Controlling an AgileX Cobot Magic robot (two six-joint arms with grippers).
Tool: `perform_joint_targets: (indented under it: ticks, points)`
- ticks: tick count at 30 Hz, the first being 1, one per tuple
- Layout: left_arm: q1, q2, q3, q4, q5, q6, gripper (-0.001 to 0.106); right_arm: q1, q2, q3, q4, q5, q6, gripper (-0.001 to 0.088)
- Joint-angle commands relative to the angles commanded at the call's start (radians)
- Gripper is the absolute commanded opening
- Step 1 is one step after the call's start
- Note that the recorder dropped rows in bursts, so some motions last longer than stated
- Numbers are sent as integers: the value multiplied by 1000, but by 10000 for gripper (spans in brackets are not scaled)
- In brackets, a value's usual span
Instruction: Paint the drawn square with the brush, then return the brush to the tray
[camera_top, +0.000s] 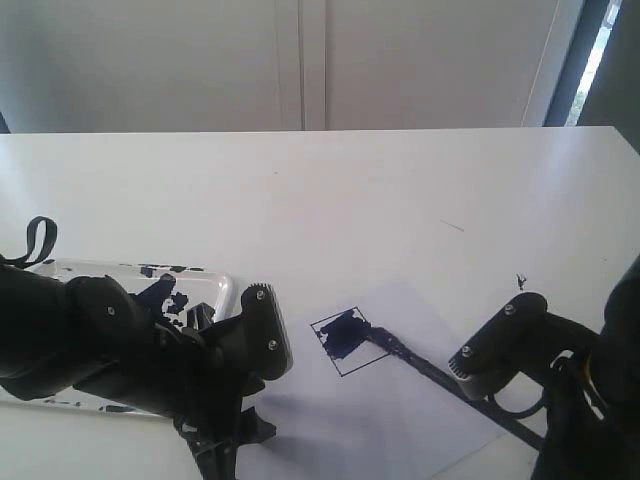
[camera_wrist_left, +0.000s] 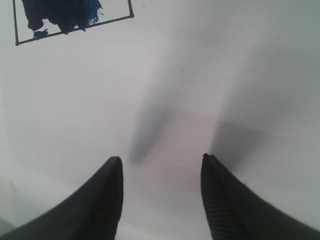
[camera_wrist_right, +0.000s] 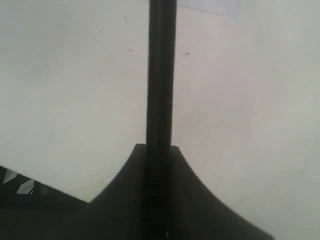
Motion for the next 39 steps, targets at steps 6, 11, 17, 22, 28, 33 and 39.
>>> perform_joint_targets:
  ticks: [6,11,17,22,28,33,39]
  points:
    - [0,0,0,0,0,0,536,0,0,0,46,8,-50,0]
    - [0,0,0,0,0,0,536,0,0,0,70,16,-69,0]
    - [0,0,0,0,0,0,536,0,0,0,110,20,-109,0]
    - [0,0,0,0,-2,0,536,0,0,0,110,20,-111,0]
    - [0,0,0,0,-4,0,536,0,0,0,110,25,-111,0]
    - [0,0,0,0,-4,0,536,0,0,0,110,43,-111,0]
    - [0,0,0,0,-4,-5,536,0,0,0,110,46,-111,0]
